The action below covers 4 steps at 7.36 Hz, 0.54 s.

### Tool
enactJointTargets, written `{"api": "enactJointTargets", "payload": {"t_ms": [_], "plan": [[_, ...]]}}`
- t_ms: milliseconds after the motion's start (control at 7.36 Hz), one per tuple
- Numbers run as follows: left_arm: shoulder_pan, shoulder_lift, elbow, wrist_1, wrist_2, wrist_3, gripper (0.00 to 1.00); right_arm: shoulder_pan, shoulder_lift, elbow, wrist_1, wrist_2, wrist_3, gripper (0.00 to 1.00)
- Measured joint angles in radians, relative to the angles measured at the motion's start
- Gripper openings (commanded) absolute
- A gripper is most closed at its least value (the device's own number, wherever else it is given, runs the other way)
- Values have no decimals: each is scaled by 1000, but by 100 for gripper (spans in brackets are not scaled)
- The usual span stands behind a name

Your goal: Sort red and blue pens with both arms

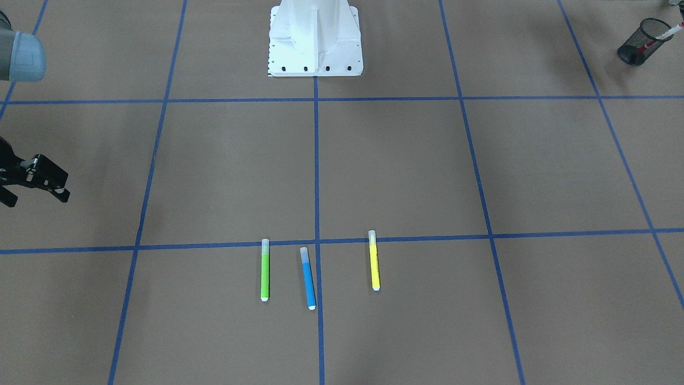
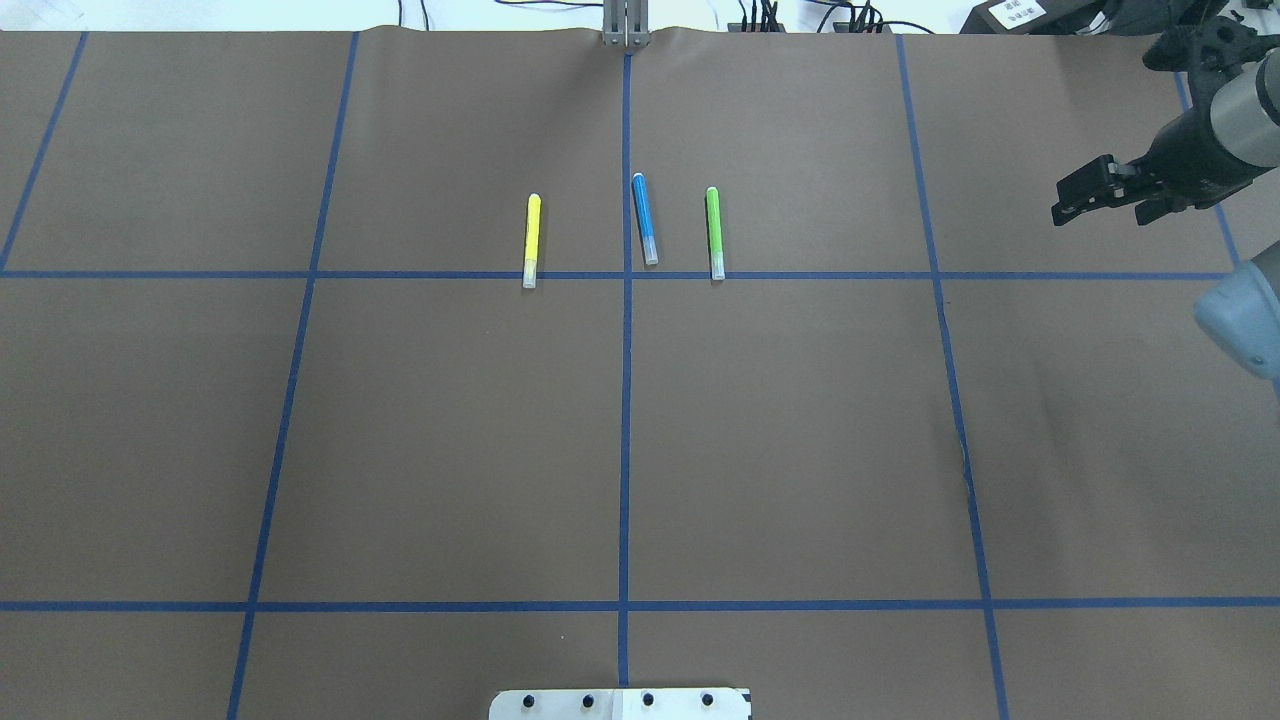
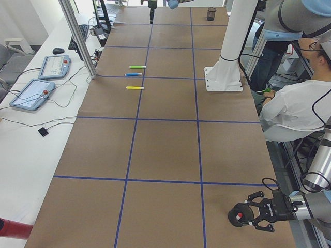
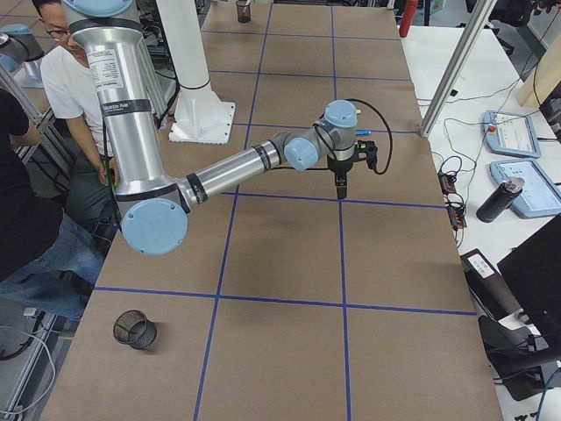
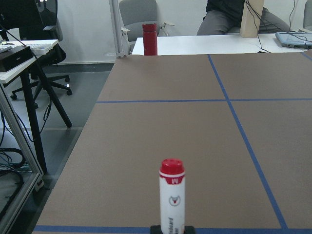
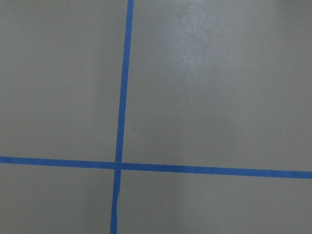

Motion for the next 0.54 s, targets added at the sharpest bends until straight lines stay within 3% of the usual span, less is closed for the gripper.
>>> {"api": "enactJointTargets", "payload": {"t_ms": [407, 543], "plan": [[2, -9, -10, 27, -48, -5, 99, -6, 14, -5, 0, -10, 26, 100], [1, -36, -37, 91, -100, -6, 99, -24, 45, -14, 0, -36, 71, 100]]}}
